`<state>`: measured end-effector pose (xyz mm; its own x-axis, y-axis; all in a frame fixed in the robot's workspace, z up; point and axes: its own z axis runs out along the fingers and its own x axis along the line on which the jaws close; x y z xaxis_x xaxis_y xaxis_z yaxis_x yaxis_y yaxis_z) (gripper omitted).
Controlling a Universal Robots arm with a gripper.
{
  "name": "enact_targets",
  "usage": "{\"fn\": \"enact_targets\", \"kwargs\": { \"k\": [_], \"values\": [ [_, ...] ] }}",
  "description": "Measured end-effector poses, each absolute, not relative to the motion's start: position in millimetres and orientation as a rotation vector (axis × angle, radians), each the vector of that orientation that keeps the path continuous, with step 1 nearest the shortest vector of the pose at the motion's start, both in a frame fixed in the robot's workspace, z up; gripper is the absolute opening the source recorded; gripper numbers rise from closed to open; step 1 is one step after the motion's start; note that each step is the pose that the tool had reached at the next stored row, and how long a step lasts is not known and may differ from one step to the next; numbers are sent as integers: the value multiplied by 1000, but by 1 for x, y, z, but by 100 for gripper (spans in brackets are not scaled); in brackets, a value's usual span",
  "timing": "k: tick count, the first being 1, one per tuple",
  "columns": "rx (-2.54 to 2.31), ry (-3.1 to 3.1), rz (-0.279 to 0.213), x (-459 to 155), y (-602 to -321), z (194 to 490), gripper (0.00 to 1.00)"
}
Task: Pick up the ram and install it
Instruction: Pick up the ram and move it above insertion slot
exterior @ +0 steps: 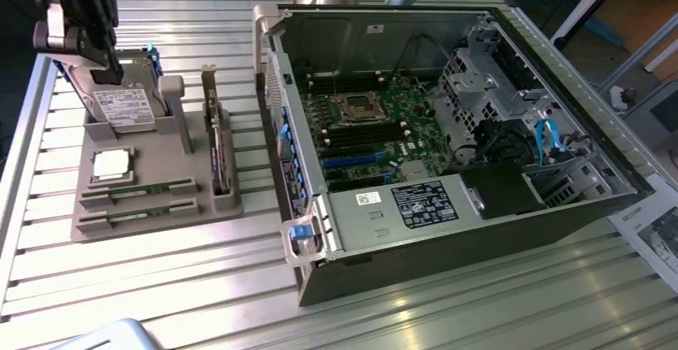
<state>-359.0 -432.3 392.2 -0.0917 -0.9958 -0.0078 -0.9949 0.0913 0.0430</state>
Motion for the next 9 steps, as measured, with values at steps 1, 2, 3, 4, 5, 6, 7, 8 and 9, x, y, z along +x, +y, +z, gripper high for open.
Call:
{"fn": "enact_targets", "kwargs": {
  "k": [1, 2, 3, 4, 5, 6, 7, 8, 9],
  "values": [
    [2101, -2303, -58, -359, -432, 392, 10],
    [2101, -2303, -58, -359, -432, 392, 10],
    [2101, -2303, -58, -359, -432, 392, 10],
    [2101, -2303, -58, -359, -433, 392, 10],
    [2101, -2303, -58, -359, -433, 392, 10],
    [2102, -2303, -58, -359, -434, 392, 10],
    [2102, -2303, -58, -359, -436, 392, 10],
    [2102, -2303, -58, -359, -438, 392, 10],
    [2102, -2303, -57, -359, -439, 392, 10]
  ]
}}
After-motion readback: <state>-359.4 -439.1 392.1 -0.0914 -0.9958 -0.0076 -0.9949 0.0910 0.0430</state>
